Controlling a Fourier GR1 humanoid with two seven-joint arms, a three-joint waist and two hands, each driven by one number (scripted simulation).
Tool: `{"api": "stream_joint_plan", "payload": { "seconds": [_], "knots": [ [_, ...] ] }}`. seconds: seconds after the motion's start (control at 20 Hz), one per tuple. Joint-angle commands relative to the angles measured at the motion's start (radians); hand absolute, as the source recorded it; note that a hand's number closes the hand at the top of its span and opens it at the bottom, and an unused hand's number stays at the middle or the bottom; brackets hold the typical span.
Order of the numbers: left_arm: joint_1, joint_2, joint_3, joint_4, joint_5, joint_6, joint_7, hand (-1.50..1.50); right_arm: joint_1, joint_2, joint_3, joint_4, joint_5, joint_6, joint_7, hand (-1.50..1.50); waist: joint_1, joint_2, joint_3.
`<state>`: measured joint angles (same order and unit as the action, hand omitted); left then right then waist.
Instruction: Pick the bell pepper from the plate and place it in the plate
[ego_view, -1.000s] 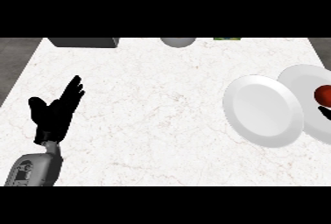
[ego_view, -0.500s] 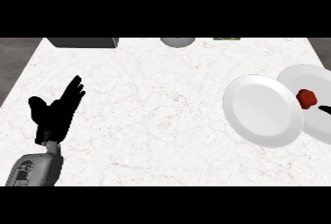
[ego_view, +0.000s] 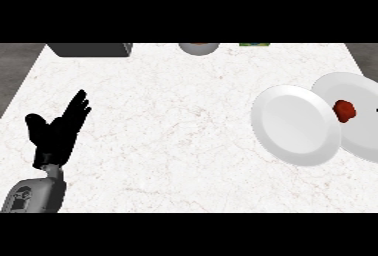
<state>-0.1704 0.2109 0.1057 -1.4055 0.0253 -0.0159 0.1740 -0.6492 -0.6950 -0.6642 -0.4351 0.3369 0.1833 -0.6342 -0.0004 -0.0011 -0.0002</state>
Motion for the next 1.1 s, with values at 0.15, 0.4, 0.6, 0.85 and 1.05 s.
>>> {"api": "stream_joint_plan", "payload": {
  "seconds": [0.15,0.4,0.6,0.85,1.05],
  "knots": [
    [0.010,-0.049,-0.050,-0.082,-0.033,0.044,0.056,0.00,0.034,-0.089,-0.051,0.086,-0.110,0.276,0.085,-1.50,0.008,0.002,0.002],
    [-0.015,-0.036,-0.020,0.029,-0.026,0.007,-0.034,0.00,0.029,-0.124,-0.027,0.130,-0.117,0.271,-0.020,-1.50,0.017,0.008,0.002],
    [-0.007,0.005,0.022,0.052,0.001,-0.036,-0.064,0.00,0.098,-0.144,-0.038,0.167,-0.133,0.282,-0.105,-1.50,0.019,0.009,0.003],
    [0.069,-0.024,-0.016,-0.050,-0.004,-0.031,-0.026,0.00,0.135,-0.215,-0.046,0.195,-0.146,0.295,-0.122,-1.50,0.028,0.009,0.004],
    [0.027,-0.041,-0.010,0.016,-0.022,-0.006,-0.063,0.00,0.187,-0.200,-0.032,0.215,-0.138,0.270,-0.188,-1.50,0.024,0.013,0.005]
  ]
}}
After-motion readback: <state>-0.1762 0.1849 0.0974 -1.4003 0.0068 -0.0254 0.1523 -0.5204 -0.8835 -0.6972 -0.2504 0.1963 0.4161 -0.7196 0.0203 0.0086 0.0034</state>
